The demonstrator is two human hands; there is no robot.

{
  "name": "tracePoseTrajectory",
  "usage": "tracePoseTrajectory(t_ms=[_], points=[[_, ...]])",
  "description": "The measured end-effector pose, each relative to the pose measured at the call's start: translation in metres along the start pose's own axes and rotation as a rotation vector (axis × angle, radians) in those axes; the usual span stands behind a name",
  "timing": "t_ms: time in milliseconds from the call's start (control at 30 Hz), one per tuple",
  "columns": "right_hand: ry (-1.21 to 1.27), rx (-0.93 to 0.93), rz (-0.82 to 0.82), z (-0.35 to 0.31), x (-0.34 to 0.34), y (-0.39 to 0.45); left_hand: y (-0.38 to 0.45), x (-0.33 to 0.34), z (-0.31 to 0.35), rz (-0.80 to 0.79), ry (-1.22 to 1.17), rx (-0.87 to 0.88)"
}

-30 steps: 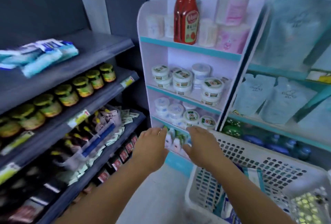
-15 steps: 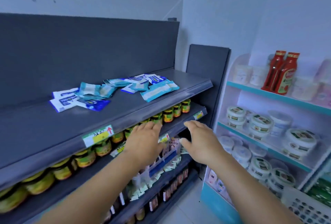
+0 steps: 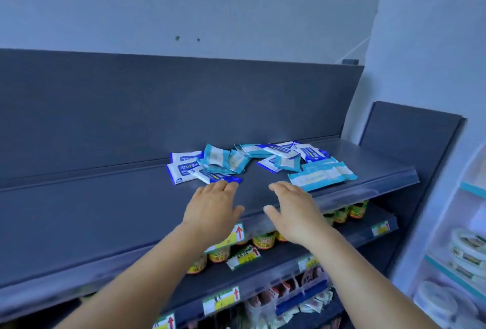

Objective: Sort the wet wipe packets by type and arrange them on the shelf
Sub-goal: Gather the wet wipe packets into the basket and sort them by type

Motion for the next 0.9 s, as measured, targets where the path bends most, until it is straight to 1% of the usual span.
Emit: tracePoseTrajectory(t_ms=[167,300,500,633,700,767,900], points=[[0.031,-0.078,-0.020,-0.010,0.026,0.055,0.038,0.021,-0.033,-0.018,0.046,-0.086],[0.055,-0.118,-0.070,-0.012,0.051,0.095,0.074,0.043,-0.060,-0.059,0.090,-0.152],[0.072,-0.149,-0.183,-0.014,0.102,0.148,0.116,0.079,-0.076,-0.161,0.146,-0.177],[0.047,-0.146,-0.321,-0.015,0.139,0.166,0.120,0.103,-0.099,-0.248,0.134,-0.225],[0.096,-0.167,-0.377,-0.021,0.153,0.165,0.114,0.105,-0.104,-0.246,0.112,-0.240],[0.151,-0.192,-0.389,-0.030,0.157,0.161,0.106,0.098,-0.108,-0.222,0.107,-0.255],[0.214,-0.284,-0.412,-0.054,0.153,0.146,0.082,0.071,-0.124,-0.124,0.098,-0.347]])
Point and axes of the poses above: each hand's wrist, its own y-axis towards the middle knuckle, its own x-axis out of the palm, z = x × y, the point moved 10 cm from there along y, towards the middle knuckle, and after that the axes turned 14 degrees about z, right-handed, at the moved point
